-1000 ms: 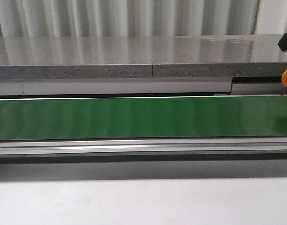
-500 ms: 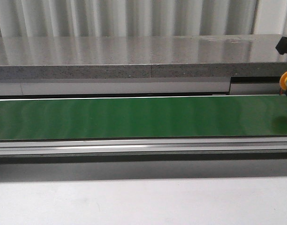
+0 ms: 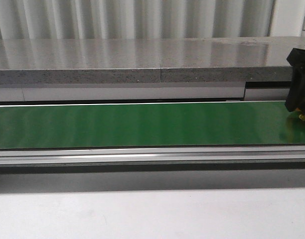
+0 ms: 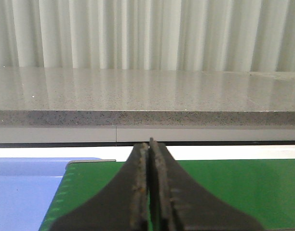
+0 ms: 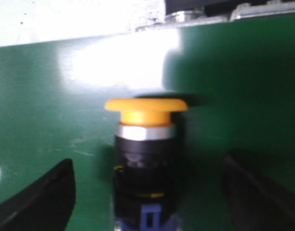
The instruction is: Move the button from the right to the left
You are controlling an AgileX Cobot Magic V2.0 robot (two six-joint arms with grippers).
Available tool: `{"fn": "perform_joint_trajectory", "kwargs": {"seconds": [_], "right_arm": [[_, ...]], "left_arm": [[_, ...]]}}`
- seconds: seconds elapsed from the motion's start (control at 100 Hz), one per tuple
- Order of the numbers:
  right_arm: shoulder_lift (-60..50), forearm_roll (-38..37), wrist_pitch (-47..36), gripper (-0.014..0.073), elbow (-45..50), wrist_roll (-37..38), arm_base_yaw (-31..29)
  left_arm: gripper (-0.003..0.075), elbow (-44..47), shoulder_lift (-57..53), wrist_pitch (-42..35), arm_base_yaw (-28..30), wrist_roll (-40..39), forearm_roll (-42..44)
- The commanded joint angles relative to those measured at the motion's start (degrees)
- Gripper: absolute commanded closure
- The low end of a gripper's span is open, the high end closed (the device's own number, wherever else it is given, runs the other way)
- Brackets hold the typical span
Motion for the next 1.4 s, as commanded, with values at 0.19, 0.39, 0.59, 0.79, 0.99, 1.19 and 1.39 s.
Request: {"fn": "perform_joint_trajectory", "kwargs": {"seconds": [0.19,0.39,0.59,0.79,0.99,1.19,1.39], "right_arm": [[-12.3,0.3,-3.2,-0.0042,-1.5,-1.0,-0.2],[-23.0,0.3,-6.2,-0.0042,1.1,-4.6,-0.2],[-34.0,0.3,-9.3,-0.0042,6.4,-6.7,-0.2],[-44.6,0.3,-11.3,-0.0042,14.9,-8.7,-0.2],[-54.2,0.3,-11.2,-0.004,21.9,-8.7,-0.2],[-60.9,0.3,-11.2,0.0053,27.3,-8.7,-0.2],[-63.2,0.3,-11.1,0.0492,27.8,-8.7,-0.2]], "left_arm": [[0.074,1.5,-2.1,-4.5,0.1,-0.2,-0.1],[0.074,1.5,-2.1,-4.5,0.1,-0.2,-0.1],[0.074,1.5,-2.1,-4.5,0.1,-0.2,-0.1],[0.074,1.5,-2.1,-4.5,0.1,-0.2,-0.1],[0.074,1.5,-2.1,-4.5,0.1,-0.2,-0.1],[0.074,1.5,-2.1,-4.5,0.1,-0.2,-0.1],[0.074,1.5,-2.1,-4.5,0.1,-0.2,-0.1]]}}
